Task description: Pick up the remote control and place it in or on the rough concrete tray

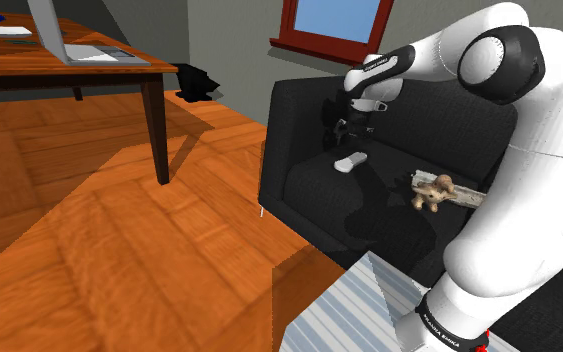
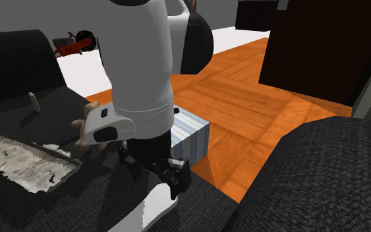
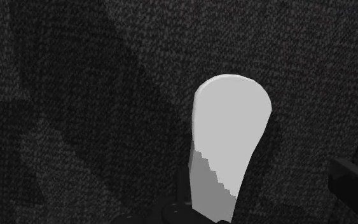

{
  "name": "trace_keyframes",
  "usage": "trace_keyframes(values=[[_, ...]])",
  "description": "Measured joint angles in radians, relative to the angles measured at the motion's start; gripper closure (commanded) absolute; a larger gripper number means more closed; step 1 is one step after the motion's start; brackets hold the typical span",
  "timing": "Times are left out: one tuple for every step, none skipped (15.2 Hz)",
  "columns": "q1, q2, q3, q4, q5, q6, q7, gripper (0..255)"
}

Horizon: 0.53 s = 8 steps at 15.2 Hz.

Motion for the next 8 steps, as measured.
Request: trace_keyframes(values=[[-0.008, 0.020, -0.007, 0.008, 0.009, 0.013, 0.018, 0], [-0.018, 0.037, -0.016, 0.025, 0.018, 0.013, 0.032, 0], [-0.029, 0.061, -0.024, 0.040, 0.030, 0.024, 0.046, 0], [-0.042, 0.085, -0.032, 0.056, 0.040, 0.031, 0.050, 0], [-0.046, 0.094, -0.036, 0.054, 0.045, 0.042, 0.056, 0], [-0.050, 0.104, -0.037, 0.057, 0.049, 0.050, 0.057, 0], [-0.052, 0.113, -0.038, 0.055, 0.052, 0.060, 0.056, 0], [-0.052, 0.120, -0.037, 0.049, 0.055, 0.072, 0.057, 0]])
